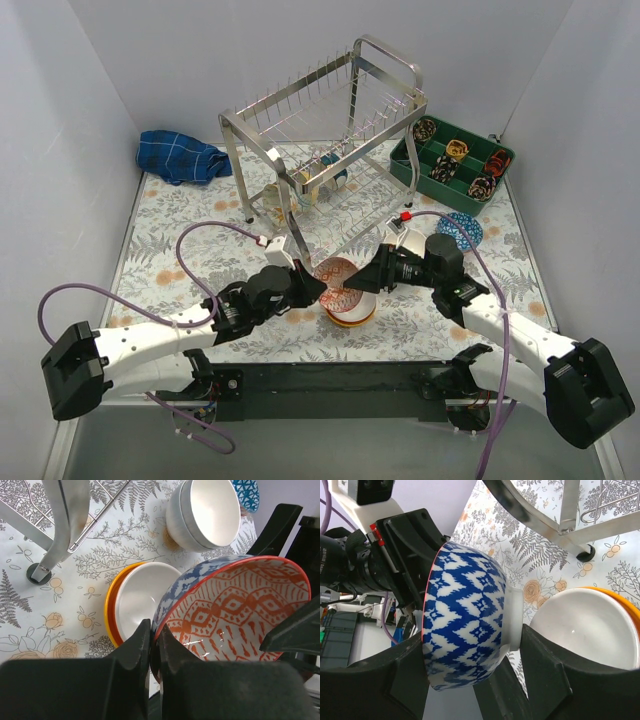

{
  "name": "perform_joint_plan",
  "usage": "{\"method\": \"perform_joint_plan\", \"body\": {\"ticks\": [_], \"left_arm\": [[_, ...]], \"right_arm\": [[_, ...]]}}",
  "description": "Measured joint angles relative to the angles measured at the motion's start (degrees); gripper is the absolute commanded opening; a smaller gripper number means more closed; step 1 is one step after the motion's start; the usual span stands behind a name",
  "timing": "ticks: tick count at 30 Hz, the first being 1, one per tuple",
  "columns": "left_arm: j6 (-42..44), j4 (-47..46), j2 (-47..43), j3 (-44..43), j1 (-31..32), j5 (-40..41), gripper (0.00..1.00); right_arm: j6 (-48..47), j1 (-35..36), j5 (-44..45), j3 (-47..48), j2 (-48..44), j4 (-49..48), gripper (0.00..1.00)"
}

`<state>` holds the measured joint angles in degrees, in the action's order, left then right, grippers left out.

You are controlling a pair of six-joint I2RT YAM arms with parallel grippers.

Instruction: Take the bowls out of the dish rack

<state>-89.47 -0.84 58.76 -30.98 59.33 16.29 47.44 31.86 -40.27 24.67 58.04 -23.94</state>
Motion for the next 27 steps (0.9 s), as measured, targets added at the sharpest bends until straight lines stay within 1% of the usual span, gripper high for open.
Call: {"method": "perform_joint_plan", "body": {"ticks": [2,3,4,6,7,8,9,10,12,16,19,22,27], "left_arm": [[0.37,0.44,0.09,-0.22,0.55,0.76,0.00],[0.42,0.74,0.17,-0.37,0.79,1.05,0.00],[0.57,1.16,0.37,-0.63,1.03,1.31,0.00],[0.74,2.08,1.01,-1.36,1.51,2.05,0.00],[0.85,2.56,1.36,-1.81,1.79,2.40,0.00],[1.14,3.06,1.75,-2.29,2.10,2.80,0.00],[1.46,3.76,2.19,-2.82,2.45,3.21,0.00],[1.73,4.35,2.62,-3.37,2.89,3.76,0.00],[2.47,5.79,3.74,-4.70,3.67,5.33,0.00],[3.85,8.48,6.78,-8.28,5.35,9.03,0.00],[5.27,11.17,8.98,-10.71,7.04,11.23,0.00],[6.60,13.55,11.96,-13.11,8.70,13.05,0.00],[8.57,17.33,16.96,-17.90,10.40,15.65,0.00]], "right_arm": [[-0.07,-0.09,0.20,-0.50,0.07,-0.28,0.02],[-0.09,-0.07,0.20,-0.74,0.04,-0.37,0.05],[-0.26,-0.07,0.22,-0.92,0.04,-0.39,0.13],[-1.25,-0.07,0.57,-1.01,-0.04,0.28,0.21],[-1.92,-0.04,1.01,-0.98,-0.31,1.20,0.29],[-2.86,0.02,1.46,-0.94,-0.74,2.38,0.34],[-4.37,0.04,2.03,-0.68,-1.33,4.24,0.37],[-5.97,0.09,2.95,-0.11,-1.95,6.73,0.43],[-9.57,0.28,5.53,2.36,-3.15,13.88,0.47],[-17.66,0.61,12.81,9.31,-5.05,26.62,0.59],[-21.59,0.79,17.77,13.07,-6.43,32.22,0.60],[-24.06,2.21,21.88,15.41,-7.04,35.76,0.60],[-26.67,7.76,29.99,16.96,-6.80,41.66,0.58]]}}
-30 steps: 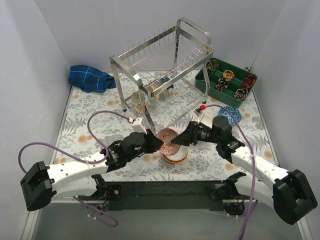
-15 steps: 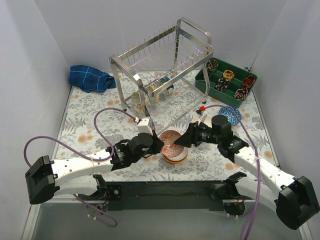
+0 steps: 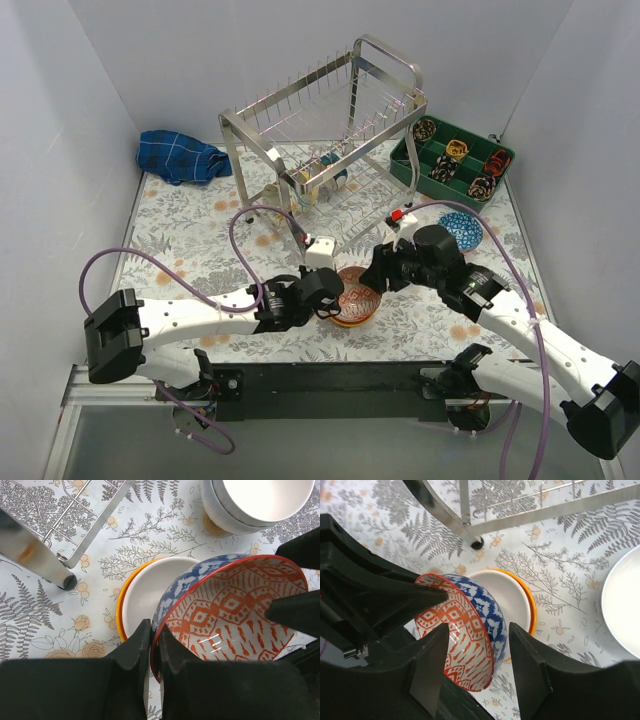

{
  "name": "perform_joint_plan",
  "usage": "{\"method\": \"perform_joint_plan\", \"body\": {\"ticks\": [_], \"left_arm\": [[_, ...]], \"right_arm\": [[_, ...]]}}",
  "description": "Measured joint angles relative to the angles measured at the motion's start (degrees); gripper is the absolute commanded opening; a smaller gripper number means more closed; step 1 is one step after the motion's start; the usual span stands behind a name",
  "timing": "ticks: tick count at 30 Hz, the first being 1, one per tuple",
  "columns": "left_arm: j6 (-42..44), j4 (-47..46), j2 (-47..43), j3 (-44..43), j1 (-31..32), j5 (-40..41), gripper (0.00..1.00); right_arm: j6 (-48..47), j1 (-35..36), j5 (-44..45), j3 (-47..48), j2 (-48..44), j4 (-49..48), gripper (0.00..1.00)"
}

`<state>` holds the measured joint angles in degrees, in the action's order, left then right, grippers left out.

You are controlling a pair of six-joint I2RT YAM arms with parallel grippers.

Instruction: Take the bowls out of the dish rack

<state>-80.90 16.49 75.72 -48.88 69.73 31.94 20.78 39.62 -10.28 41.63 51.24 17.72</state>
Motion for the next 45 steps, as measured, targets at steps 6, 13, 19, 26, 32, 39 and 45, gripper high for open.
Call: {"method": "perform_joint_plan", "body": {"ticks": [6,13,19,26,32,39,45], "left_arm": [[1.46,1.57,2.19,-2.73,0.61,1.57,0.00],[2.58,2.82,2.58,-3.61,0.63,1.97,0.00],[3.08,2.49,2.49,-3.74,0.81,1.92,0.35],[4.42,2.29,-1.70,-3.74,0.94,2.45,0.73],[6.86,1.88,-8.98,-3.65,0.94,2.71,0.89],[10.27,2.21,-15.32,-1.66,-2.99,-0.15,0.95],[13.07,4.22,-18.99,2.03,-15.30,-8.17,0.97]], "right_arm": [[-1.64,5.60,10.03,2.10,1.68,5.27,0.45],[-3.02,8.66,17.16,2.86,4.35,7.72,0.03],[-4.61,9.38,19.80,3.19,6.12,9.42,0.01],[-6.03,8.87,25.31,6.99,9.18,14.21,0.01],[-8.87,3.39,25.18,12.50,10.78,18.14,0.01],[-12.87,-16.63,19.15,16.65,11.72,19.45,0.01],[-13.84,-32.76,10.88,20.59,16.39,19.91,0.01]]}}
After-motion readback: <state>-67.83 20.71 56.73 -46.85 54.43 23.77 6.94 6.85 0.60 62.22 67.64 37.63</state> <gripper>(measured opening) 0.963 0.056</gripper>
